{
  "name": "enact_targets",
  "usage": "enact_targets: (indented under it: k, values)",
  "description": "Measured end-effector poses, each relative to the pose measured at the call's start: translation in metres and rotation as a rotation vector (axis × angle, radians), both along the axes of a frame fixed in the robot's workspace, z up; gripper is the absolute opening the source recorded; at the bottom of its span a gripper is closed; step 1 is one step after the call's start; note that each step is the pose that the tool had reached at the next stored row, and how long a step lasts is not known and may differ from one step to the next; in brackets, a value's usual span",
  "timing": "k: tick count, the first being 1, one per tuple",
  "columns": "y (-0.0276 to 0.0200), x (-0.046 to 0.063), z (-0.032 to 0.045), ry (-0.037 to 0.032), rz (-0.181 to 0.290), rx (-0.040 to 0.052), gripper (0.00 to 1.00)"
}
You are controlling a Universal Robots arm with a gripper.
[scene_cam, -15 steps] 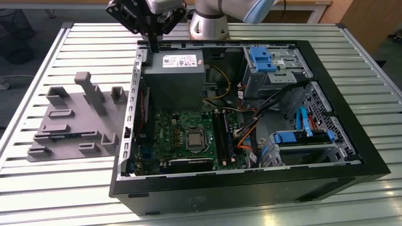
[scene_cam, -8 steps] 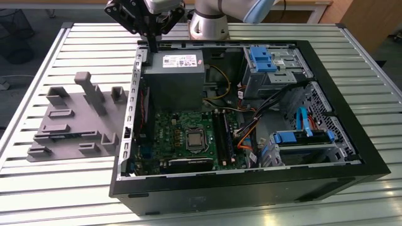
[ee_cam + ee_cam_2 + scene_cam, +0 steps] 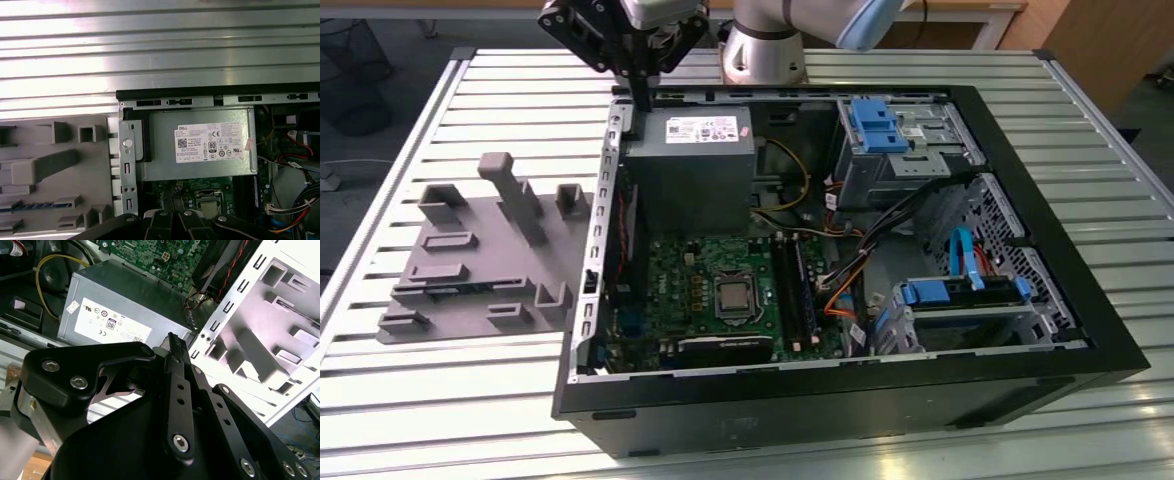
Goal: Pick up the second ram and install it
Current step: 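Reach for the second ram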
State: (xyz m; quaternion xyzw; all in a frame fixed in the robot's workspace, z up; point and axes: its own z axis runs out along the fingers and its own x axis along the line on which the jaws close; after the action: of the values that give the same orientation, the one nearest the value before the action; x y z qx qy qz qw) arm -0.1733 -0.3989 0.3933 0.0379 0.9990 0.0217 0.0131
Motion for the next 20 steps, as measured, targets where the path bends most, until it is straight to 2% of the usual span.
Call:
enact_targets:
  k: [20]
  values:
    - [0.0,-0.0073,0.0,0.0,0.0,0.0,0.11]
